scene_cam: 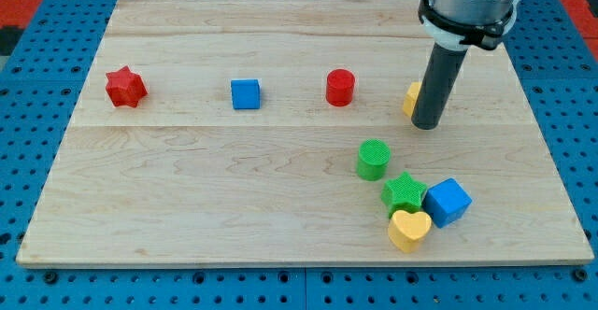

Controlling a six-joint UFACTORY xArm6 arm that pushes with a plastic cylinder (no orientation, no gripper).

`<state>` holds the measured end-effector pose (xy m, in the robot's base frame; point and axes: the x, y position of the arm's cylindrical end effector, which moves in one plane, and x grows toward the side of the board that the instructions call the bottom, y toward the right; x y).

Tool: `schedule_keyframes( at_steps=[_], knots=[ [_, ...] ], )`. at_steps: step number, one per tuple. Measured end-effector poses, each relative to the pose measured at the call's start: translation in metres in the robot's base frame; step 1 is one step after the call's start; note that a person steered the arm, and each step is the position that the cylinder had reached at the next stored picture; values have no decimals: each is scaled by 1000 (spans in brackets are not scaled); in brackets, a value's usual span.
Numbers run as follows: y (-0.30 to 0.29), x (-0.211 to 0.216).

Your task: Locate the green circle at the right side of the yellow hexagon

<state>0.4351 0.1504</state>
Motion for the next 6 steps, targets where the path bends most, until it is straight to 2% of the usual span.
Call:
schedule_keyframes(
  at_steps=[2,3,4,5,6],
  knots=[
    [0,-19],
    [-22,-2],
    [-129,-13],
    [-172,37],
    [-155,59]
  ],
)
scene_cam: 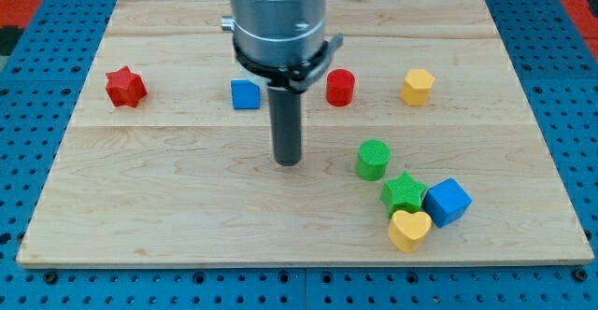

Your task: Locate the green circle at the right side of the yellow hexagon

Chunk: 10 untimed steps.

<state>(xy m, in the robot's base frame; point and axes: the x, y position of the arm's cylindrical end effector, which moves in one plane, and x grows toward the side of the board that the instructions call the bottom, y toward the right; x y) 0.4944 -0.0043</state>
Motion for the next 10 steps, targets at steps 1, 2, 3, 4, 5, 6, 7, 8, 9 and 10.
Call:
schedule_keyframes(
  at_steps=[1,2,3,4,5,6,7,8,9,10],
  knots=[
    [37,16],
    [76,30],
    [98,-8],
    [105,-25],
    [95,-37],
    [105,-42],
    [141,-43],
    [173,-48],
    [195,-58],
    [206,-77]
  ],
)
